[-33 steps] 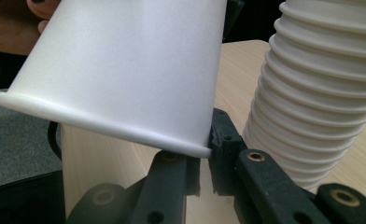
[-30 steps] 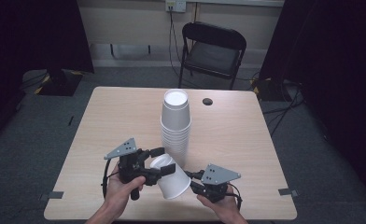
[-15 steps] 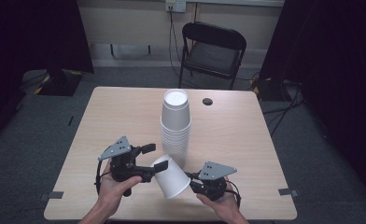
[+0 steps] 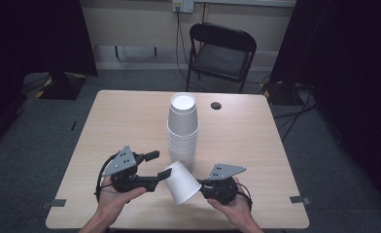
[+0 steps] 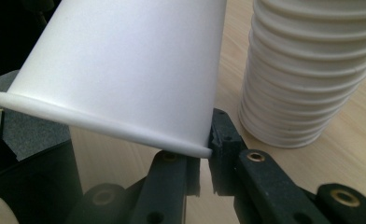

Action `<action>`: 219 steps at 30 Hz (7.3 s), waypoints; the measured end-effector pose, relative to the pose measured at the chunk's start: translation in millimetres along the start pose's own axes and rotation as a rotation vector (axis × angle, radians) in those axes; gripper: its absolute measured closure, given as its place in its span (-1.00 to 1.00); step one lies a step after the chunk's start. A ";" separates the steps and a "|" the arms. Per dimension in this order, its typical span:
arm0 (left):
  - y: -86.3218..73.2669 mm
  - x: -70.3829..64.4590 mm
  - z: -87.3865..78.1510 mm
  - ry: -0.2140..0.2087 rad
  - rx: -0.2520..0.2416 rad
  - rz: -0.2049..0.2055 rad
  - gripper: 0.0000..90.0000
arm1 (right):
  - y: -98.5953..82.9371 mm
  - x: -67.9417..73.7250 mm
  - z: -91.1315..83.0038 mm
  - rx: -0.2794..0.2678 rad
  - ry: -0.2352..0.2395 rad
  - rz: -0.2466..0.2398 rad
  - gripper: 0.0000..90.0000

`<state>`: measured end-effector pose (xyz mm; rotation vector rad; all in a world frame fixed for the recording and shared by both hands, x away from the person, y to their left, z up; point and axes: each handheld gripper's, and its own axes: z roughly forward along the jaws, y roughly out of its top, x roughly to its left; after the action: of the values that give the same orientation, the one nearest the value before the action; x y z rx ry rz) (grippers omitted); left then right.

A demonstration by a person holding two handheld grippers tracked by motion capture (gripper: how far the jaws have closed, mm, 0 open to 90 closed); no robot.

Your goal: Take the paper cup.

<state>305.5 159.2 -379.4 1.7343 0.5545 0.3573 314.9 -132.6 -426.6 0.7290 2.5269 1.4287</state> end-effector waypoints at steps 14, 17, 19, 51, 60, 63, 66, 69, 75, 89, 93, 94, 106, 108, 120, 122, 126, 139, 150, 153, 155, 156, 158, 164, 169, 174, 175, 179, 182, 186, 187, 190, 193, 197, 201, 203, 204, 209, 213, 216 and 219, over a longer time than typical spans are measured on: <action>-5.3 -13.0 10.2 -0.123 0.051 0.108 -0.28 | 3.3 -1.1 9.1 0.135 0.065 0.033 0.88; -7.1 -15.6 12.8 -0.151 0.069 0.130 -0.37 | 3.9 0.1 10.3 0.150 0.079 0.029 0.88; -9.3 -16.3 15.2 -0.178 0.094 0.137 -0.44 | 3.5 0.3 11.5 0.166 0.088 0.027 0.88; -38.2 -18.3 31.3 -0.311 0.234 0.246 -0.79 | 5.4 -8.6 -0.6 0.202 0.147 0.024 0.93; -41.0 -22.2 33.3 -0.289 0.217 0.291 -0.90 | 8.5 -11.1 -5.1 0.172 0.143 0.041 0.94; -42.9 -22.2 33.8 -0.285 0.223 0.309 -0.91 | 10.1 -12.9 -7.5 0.163 0.146 0.051 0.94; -44.7 -25.6 34.9 -0.266 0.222 0.334 -0.92 | 11.7 -13.3 -9.2 0.154 0.141 0.054 0.95; -46.0 -30.5 37.3 -0.239 0.257 0.342 -0.99 | 12.8 -14.6 -10.7 0.134 0.139 0.072 0.95; -47.5 -35.0 40.4 -0.218 0.243 0.392 -0.98 | 19.1 -11.1 -6.3 0.120 0.131 0.088 0.95; -52.4 -32.3 39.7 -0.133 0.242 0.438 -0.79 | 35.2 -9.3 -1.0 0.111 0.109 0.159 0.95; -53.8 -30.8 39.8 -0.138 0.219 0.409 -0.78 | 34.4 -9.4 -2.1 0.083 0.111 0.157 0.95; -54.1 -30.1 39.8 -0.140 0.213 0.387 -0.77 | 34.5 -9.5 -2.6 0.073 0.113 0.153 0.94; -55.8 -25.8 42.0 -0.211 0.132 0.116 -0.76 | 37.6 -8.4 -9.5 -0.043 0.115 0.140 0.88; -55.6 -25.1 42.2 -0.208 0.142 0.106 -0.76 | 37.9 -8.4 -9.1 -0.043 0.112 0.148 0.88; -57.7 -29.7 45.1 -0.142 0.212 0.261 -0.67 | 36.4 -10.3 0.7 0.032 0.095 0.229 0.91; -56.8 -30.1 45.2 -0.139 0.217 0.259 -0.68 | 36.7 -9.9 2.1 0.049 0.085 0.235 0.91; -57.2 -31.9 48.2 -0.119 0.251 0.261 -0.68 | 37.8 -8.0 4.0 0.072 0.057 0.224 0.91; -55.3 -32.0 45.2 -0.124 0.223 0.220 -0.68 | 37.1 -2.2 7.8 0.043 0.054 0.176 0.75; -57.6 -27.9 42.6 -0.088 0.183 0.190 -0.68 | 38.9 -3.2 3.2 -0.009 0.058 0.189 0.84; -57.5 -30.5 43.7 -0.074 0.193 0.258 -0.69 | 37.6 -5.7 4.3 0.003 0.048 0.218 0.92; -57.3 -32.0 45.4 -0.072 0.212 0.268 -0.70 | 37.3 -5.8 5.0 0.022 0.044 0.227 0.92; -57.4 -32.2 46.1 -0.069 0.218 0.271 -0.70 | 37.4 -5.5 5.2 0.029 0.038 0.227 0.93; -57.3 -32.1 46.5 -0.070 0.233 0.289 -0.71 | 38.1 -4.7 6.3 0.047 0.032 0.230 0.93; -57.0 -33.4 45.2 -0.066 0.224 0.298 -0.70 | 38.8 -2.4 8.3 0.059 0.023 0.221 0.92; -55.5 -30.5 42.8 -0.082 0.192 0.241 -0.69 | 38.9 -3.0 3.6 -0.015 0.062 0.208 0.83; -57.3 -27.7 41.1 -0.081 0.189 0.207 -0.69 | 39.4 -2.0 1.4 -0.059 0.082 0.202 0.69; -57.5 -26.8 40.6 -0.075 0.192 0.206 -0.69 | 39.4 -2.4 0.9 -0.068 0.087 0.206 0.65; -59.0 -21.9 37.1 -0.062 0.184 0.167 -0.69 | 39.0 -4.1 -3.0 -0.085 0.087 0.209 0.51; -57.6 -18.5 33.3 -0.050 0.169 0.150 -0.69 | 38.8 -5.4 -5.9 -0.099 0.081 0.206 0.42; -54.9 -13.0 25.0 -0.065 0.171 0.125 -0.69 | 38.6 -7.5 -11.9 -0.128 0.076 0.202 0.29; -54.4 -12.0 22.7 -0.060 0.168 0.119 -0.69 | 38.4 -8.5 -14.2 -0.138 0.072 0.200 0.28; -53.0 -8.6 17.0 -0.050 0.162 0.103 -0.69 | 37.1 -14.0 -20.1 -0.150 0.060 0.210 0.23; -51.8 -5.0 15.5 -0.038 0.152 0.086 -0.69 | 35.6 -19.2 -25.3 -0.165 0.040 0.221 0.20; -49.7 2.9 11.8 -0.007 0.139 0.050 -0.69 | 33.8 -23.4 -32.5 -0.168 -0.009 0.207 0.04; -47.8 13.5 7.1 0.025 0.125 0.009 -0.68 | 29.5 -28.2 -36.2 -0.157 -0.033 0.213 -0.01; -47.6 17.7 4.8 0.046 0.119 -0.003 -0.68 | 26.7 -30.6 -38.1 -0.148 -0.048 0.215 -0.03; -47.5 20.2 3.8 0.050 0.118 -0.009 -0.68 | 24.1 -31.8 -39.7 -0.149 -0.057 0.219 -0.03; -44.6 29.8 -0.4 0.092 0.104 -0.022 -0.68 | 11.9 -35.2 -46.4 -0.140 -0.084 0.229 -0.06; -41.4 38.3 -3.0 0.128 0.091 -0.032 -0.68 | 1.7 -39.3 -49.9 -0.136 -0.107 0.242 -0.08; -36.4 44.8 -4.2 0.151 0.087 -0.044 -0.68 | -5.8 -42.1 -51.1 -0.115 -0.136 0.253 -0.09; -30.7 50.8 -3.8 0.169 0.075 -0.041 -0.68 | -11.2 -45.0 -52.5 -0.109 -0.148 0.264 -0.09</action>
<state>340.8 195.0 -411.2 1.7717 0.7329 0.4614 331.6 -199.2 -412.7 1.1367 2.2884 1.5126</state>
